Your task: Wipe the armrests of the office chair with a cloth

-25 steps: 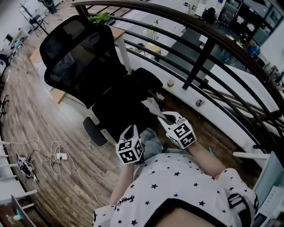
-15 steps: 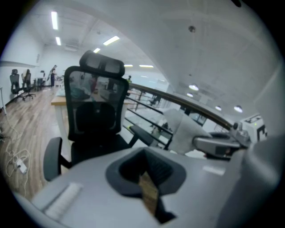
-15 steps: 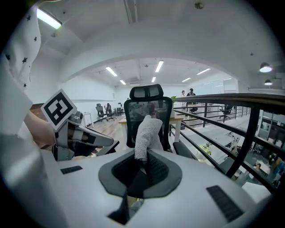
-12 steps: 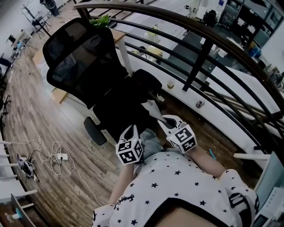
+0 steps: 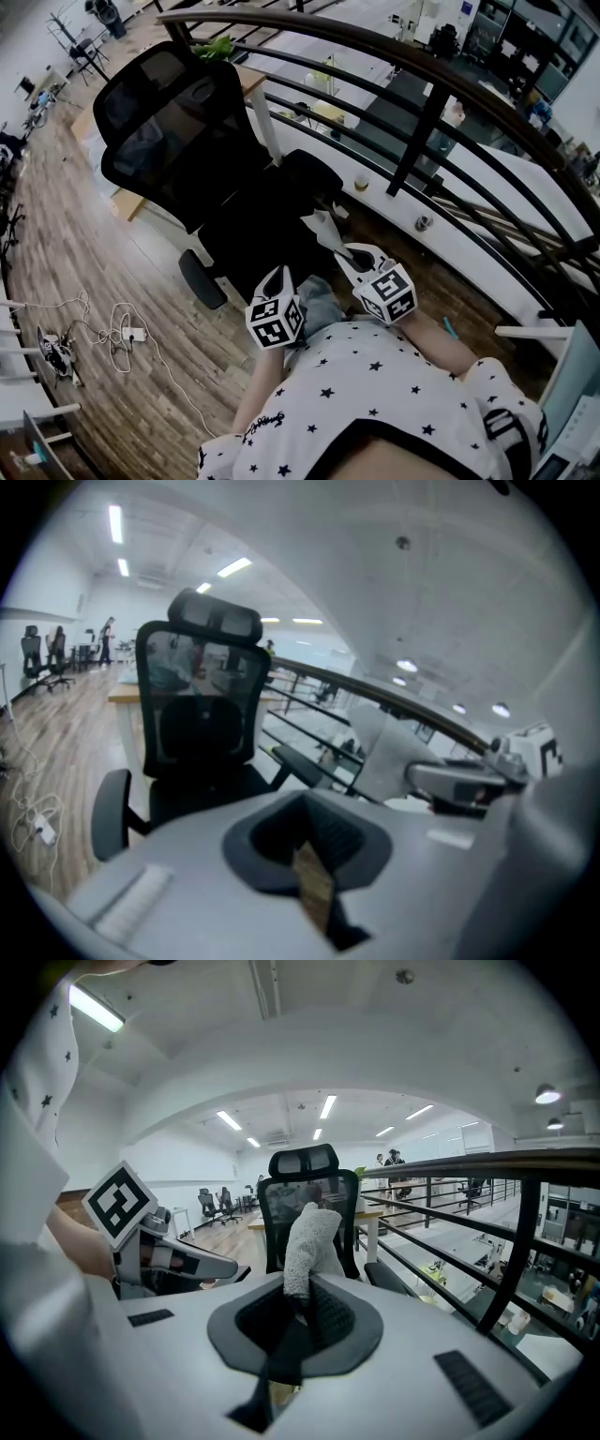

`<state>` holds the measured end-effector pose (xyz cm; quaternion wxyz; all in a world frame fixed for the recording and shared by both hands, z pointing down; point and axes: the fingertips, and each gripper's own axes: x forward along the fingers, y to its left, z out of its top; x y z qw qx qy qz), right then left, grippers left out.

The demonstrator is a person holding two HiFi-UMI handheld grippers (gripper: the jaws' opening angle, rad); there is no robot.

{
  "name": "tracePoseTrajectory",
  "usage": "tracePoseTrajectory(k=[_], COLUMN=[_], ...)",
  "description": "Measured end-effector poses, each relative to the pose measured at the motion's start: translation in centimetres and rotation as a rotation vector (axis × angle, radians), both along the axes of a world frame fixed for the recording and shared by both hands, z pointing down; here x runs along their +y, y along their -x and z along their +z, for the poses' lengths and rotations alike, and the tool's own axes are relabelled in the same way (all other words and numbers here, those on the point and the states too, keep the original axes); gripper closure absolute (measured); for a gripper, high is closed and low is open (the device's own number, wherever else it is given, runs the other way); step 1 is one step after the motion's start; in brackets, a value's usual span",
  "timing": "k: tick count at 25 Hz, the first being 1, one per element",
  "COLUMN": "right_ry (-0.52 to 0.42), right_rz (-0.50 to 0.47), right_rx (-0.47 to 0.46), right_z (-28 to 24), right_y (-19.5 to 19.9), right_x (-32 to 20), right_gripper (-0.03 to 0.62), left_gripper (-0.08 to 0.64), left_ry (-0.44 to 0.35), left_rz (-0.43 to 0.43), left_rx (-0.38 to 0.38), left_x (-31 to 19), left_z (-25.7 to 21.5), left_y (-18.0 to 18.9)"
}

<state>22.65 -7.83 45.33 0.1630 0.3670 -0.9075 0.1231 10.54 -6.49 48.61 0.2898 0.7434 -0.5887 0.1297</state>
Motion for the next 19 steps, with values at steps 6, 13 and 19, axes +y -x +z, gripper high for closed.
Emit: tracePoseTrajectory(k=[6,13,19], right_ry=[-0.013,-0.014,-0.026], right_rz=[-0.002,-0.011,-0.019], right_rx=[-0.005,-0.010,-0.010], right_z=[-0.22,0.16,-0.07], right_y=[0.09,0.11,0.01], right_x=[0.00,0.18,0.15], right_gripper=[0.565,0.565,0.565], left_gripper=[0.557,0.557,0.557], left_ry=[0.000,0.000,0.002], left_rz=[-0.004,-0.001,-0.003], left_rx=[0.002,-0.002,0.000], left_x=[0.05,0.09,0.11], left_z=[0.00,0.32,0.30], left_y=[-0.01,-0.24,-0.51])
